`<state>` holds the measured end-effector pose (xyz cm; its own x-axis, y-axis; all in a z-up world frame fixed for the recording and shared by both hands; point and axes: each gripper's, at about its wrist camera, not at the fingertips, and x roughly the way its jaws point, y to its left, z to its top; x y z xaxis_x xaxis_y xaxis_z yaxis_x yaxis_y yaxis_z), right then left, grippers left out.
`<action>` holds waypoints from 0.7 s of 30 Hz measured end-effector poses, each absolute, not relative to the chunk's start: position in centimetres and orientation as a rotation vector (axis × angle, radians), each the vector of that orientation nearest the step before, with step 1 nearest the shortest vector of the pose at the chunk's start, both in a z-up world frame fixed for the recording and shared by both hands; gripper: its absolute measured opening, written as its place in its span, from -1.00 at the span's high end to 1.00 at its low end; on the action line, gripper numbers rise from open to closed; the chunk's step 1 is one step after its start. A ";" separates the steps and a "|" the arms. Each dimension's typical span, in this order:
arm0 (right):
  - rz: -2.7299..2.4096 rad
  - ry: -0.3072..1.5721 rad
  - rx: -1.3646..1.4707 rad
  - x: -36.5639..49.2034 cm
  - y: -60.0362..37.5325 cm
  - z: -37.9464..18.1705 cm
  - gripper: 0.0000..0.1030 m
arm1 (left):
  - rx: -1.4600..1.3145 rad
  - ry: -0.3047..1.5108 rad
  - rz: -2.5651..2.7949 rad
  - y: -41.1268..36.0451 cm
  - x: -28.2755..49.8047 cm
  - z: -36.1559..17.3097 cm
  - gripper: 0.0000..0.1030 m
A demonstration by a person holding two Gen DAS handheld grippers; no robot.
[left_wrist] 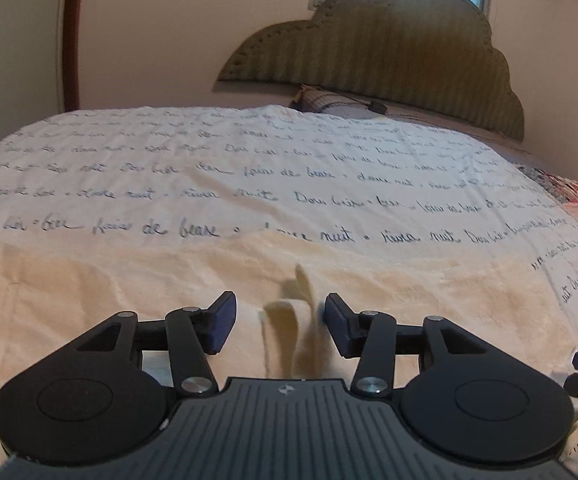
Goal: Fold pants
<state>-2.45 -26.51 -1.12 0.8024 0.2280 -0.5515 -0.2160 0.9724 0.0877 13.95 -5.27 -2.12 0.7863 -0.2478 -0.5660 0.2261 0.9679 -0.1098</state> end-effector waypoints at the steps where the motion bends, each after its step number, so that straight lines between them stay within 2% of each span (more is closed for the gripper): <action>1: 0.220 0.570 0.023 -2.5 -26.8 -0.8 0.44 | -0.054 0.597 -0.242 -4.9 13.8 -1.6 -0.04; 6: 0.167 0.537 -0.098 1.1 -24.7 -0.3 0.44 | -0.082 0.609 -0.315 -5.7 13.9 -0.2 -0.14; 9: 0.140 0.579 -0.133 4.0 -23.8 -2.1 0.44 | -0.011 0.628 -0.382 -7.9 13.9 -1.0 -0.26; 12: 0.139 0.633 -0.138 5.3 -23.7 -3.6 0.45 | 0.127 0.670 -0.328 -10.0 14.4 -3.1 -0.22; 16: 0.146 0.593 -0.131 3.5 -23.7 -2.2 0.44 | 0.105 0.647 -0.319 -8.9 13.3 -3.2 -0.25; 21: 0.264 0.521 -0.164 -0.1 -21.1 -1.0 0.44 | 0.040 0.610 -0.256 -6.5 11.5 -2.2 -0.40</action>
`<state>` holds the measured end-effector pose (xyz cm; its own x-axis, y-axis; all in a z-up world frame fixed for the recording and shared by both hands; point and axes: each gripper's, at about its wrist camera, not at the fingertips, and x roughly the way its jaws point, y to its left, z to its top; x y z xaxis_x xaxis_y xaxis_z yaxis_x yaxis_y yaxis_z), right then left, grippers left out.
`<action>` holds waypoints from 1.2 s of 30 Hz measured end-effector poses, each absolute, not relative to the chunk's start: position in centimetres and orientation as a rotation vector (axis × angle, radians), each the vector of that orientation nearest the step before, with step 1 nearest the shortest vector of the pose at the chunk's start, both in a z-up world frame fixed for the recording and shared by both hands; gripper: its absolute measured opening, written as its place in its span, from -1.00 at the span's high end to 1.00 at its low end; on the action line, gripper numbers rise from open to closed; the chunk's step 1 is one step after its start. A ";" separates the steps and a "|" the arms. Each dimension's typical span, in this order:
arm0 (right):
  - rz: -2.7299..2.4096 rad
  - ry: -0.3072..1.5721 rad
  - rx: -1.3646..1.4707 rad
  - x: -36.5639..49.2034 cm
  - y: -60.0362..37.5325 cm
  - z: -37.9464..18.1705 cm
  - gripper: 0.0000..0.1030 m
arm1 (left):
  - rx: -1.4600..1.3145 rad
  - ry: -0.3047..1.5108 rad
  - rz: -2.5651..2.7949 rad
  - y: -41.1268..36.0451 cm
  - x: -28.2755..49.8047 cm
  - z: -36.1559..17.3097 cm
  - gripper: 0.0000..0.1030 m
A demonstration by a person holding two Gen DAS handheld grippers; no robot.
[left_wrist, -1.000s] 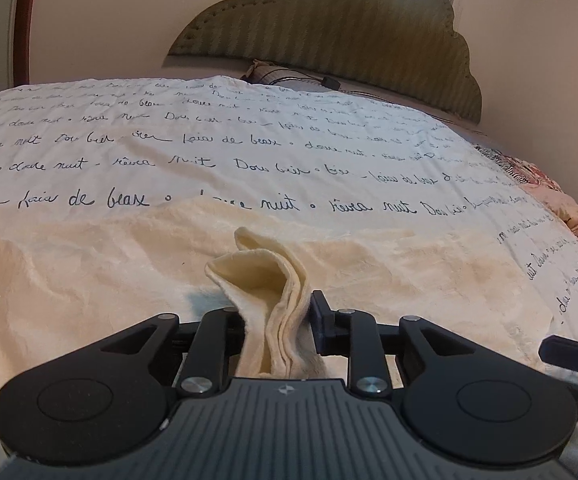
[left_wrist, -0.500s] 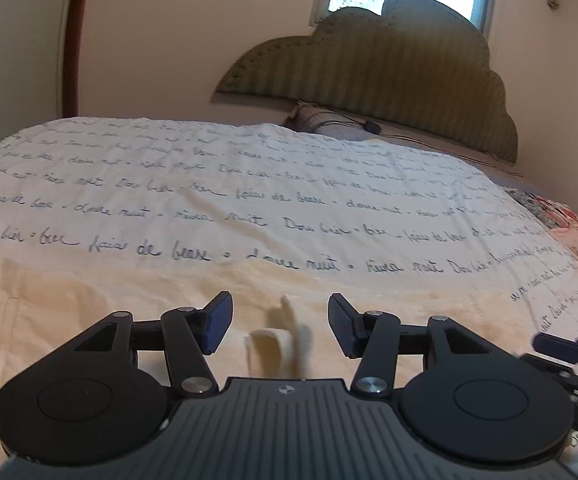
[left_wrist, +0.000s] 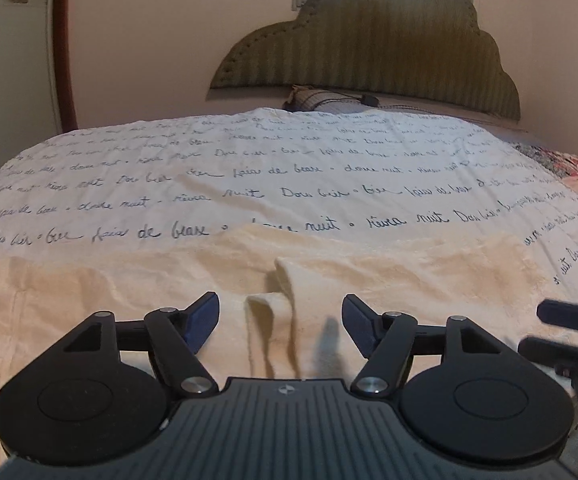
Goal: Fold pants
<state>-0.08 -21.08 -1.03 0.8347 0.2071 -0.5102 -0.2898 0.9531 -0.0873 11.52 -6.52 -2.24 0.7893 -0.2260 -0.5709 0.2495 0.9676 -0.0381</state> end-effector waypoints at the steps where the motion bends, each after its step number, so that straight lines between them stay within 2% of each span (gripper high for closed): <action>1: 0.297 0.494 -0.195 -0.9 -20.0 -1.0 0.44 | 0.008 0.613 -0.248 -5.8 11.3 -2.1 -0.40; 7: 0.485 0.333 -0.504 -4.7 -12.3 -1.5 0.44 | -0.257 0.688 -0.283 -1.3 11.0 -0.9 -0.41; 18: 0.417 0.403 -0.615 -1.5 -9.2 -4.2 0.46 | -0.387 0.729 -0.355 0.0 10.5 -0.8 -0.45; 19: 0.421 0.403 -0.620 -1.3 -9.0 -4.3 0.66 | -0.423 0.741 -0.389 0.1 10.6 -0.7 -0.46; 21: 0.432 0.394 -0.609 -1.0 -8.5 -4.4 0.82 | -0.485 0.769 -0.457 0.3 10.9 -0.6 -0.54; 25: 0.439 0.367 -0.469 -0.6 -10.2 -2.9 0.85 | -0.572 0.853 -0.541 -0.1 11.9 -1.4 -0.59; 31: 0.494 0.345 -0.281 -1.3 -13.7 -0.4 0.86 | -0.721 0.943 -0.565 -1.4 14.6 -3.9 -0.55; 32: 0.502 0.347 -0.267 -1.4 -13.9 -0.3 0.86 | -0.743 0.938 -0.549 -1.7 15.2 -4.3 -0.47; 34: 0.519 0.353 -0.250 -1.5 -14.0 -0.4 0.86 | -0.771 0.942 -0.524 -1.8 16.0 -5.0 0.16; 35: 0.520 0.358 -0.255 -1.5 -14.0 -0.5 0.86 | -0.772 0.953 -0.522 -1.8 16.3 -5.2 0.67; 36: 0.524 0.365 -0.257 -1.5 -13.9 -0.7 0.86 | -0.764 0.949 -0.516 -1.8 16.4 -5.3 0.85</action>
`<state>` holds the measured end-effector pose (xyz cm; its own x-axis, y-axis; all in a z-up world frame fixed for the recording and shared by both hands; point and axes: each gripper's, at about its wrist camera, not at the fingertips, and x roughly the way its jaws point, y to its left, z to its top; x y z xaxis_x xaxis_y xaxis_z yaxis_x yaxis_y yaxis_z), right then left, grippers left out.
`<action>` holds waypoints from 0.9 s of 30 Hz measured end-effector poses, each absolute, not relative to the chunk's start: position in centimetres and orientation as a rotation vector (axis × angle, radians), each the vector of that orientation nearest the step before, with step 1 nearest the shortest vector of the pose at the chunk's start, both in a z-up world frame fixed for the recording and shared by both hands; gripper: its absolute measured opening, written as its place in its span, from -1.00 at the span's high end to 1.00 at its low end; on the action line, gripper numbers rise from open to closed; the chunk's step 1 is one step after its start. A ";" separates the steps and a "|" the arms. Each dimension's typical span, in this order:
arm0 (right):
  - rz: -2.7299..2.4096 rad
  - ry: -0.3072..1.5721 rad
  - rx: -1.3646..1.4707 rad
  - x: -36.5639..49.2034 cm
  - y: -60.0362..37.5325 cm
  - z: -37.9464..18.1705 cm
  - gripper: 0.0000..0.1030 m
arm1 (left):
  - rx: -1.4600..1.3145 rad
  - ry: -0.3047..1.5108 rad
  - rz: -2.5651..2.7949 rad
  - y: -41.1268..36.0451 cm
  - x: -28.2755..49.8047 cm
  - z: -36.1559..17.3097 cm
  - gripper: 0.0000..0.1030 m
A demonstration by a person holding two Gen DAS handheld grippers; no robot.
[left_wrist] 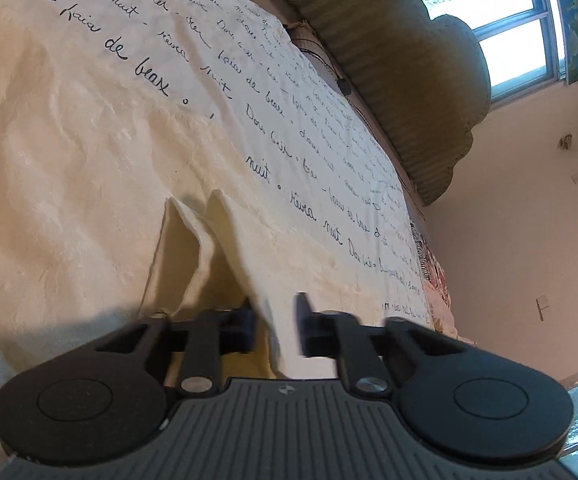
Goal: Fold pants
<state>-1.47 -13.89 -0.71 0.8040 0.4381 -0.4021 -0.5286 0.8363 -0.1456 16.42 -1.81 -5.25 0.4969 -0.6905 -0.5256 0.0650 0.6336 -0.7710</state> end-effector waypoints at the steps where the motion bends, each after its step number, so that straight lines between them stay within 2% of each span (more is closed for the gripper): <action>1: 0.529 0.371 -0.257 -1.4 -13.7 -0.9 0.86 | -0.742 0.930 -0.503 -1.7 16.3 -5.1 0.85; 3: 0.543 0.376 -0.250 -1.3 -13.5 -1.0 0.86 | -0.674 0.868 -0.473 -1.5 15.6 -4.4 0.97; 6: 0.573 0.376 -0.246 -1.3 -12.7 -1.1 0.86 | -0.556 0.801 -0.443 -1.4 14.5 -3.4 0.97; 12: 0.606 0.475 -0.271 -0.1 -10.7 -3.1 0.83 | -0.446 0.870 -0.395 -1.7 14.7 -5.7 0.95; 16: 0.633 0.518 -0.278 -0.4 -11.6 -2.5 0.81 | -0.394 0.840 -0.399 -1.9 14.1 -5.8 0.82; 19: 0.608 0.471 -0.147 -0.5 -15.1 -0.1 0.81 | -0.393 0.832 -0.395 -1.9 14.1 -6.0 0.74; 21: 0.467 0.446 -0.100 0.2 -17.8 0.6 0.81 | -0.387 0.826 -0.392 -2.0 14.0 -6.0 0.63; 27: 0.181 0.659 -0.156 0.9 -23.5 -3.5 0.82 | -0.366 0.819 -0.395 -2.4 13.8 -5.9 0.63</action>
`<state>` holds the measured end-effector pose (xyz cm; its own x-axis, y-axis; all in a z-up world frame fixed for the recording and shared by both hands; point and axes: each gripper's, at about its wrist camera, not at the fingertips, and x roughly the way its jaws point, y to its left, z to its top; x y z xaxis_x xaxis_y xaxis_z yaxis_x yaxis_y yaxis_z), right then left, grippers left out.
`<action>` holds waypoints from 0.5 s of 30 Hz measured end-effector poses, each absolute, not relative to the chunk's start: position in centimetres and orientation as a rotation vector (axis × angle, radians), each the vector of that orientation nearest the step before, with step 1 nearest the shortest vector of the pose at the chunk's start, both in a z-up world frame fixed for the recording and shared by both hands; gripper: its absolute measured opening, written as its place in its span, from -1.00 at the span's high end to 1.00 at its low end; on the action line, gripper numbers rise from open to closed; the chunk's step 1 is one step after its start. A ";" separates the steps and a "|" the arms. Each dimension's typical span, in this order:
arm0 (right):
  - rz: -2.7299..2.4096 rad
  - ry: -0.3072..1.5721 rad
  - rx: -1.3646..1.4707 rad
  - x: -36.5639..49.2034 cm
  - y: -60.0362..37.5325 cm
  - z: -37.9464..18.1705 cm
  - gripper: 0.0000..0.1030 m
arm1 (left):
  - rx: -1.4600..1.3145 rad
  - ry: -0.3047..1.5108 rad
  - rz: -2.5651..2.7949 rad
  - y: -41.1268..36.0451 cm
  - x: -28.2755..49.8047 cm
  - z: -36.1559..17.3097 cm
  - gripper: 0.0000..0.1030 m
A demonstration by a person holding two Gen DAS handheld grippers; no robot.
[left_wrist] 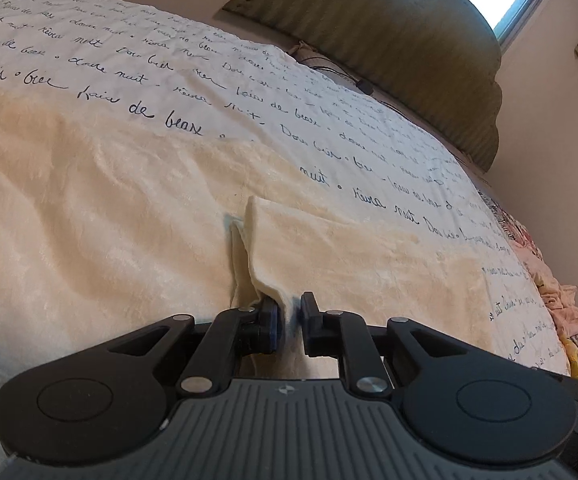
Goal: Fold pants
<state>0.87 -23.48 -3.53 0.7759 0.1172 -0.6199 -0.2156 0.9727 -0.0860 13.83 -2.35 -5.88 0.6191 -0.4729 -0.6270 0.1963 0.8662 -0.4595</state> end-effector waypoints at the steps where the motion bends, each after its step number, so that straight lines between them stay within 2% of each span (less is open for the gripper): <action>1: 0.188 0.654 -0.127 0.0 -24.2 -3.7 0.82 | -0.362 0.817 -0.393 -2.4 13.8 -5.9 0.63; 7: 0.165 0.604 -0.090 0.3 -25.2 -1.2 0.80 | -0.311 0.793 -0.381 -3.1 13.3 -5.7 0.64; 10: 0.184 0.559 -0.115 4.1 -25.1 -0.1 0.80 | -0.305 0.793 -0.377 -3.2 13.3 -5.7 0.64; 15: 0.146 0.703 -0.153 10.7 -25.8 -3.5 0.81 | -0.269 0.770 -0.378 -3.5 12.9 -5.8 0.64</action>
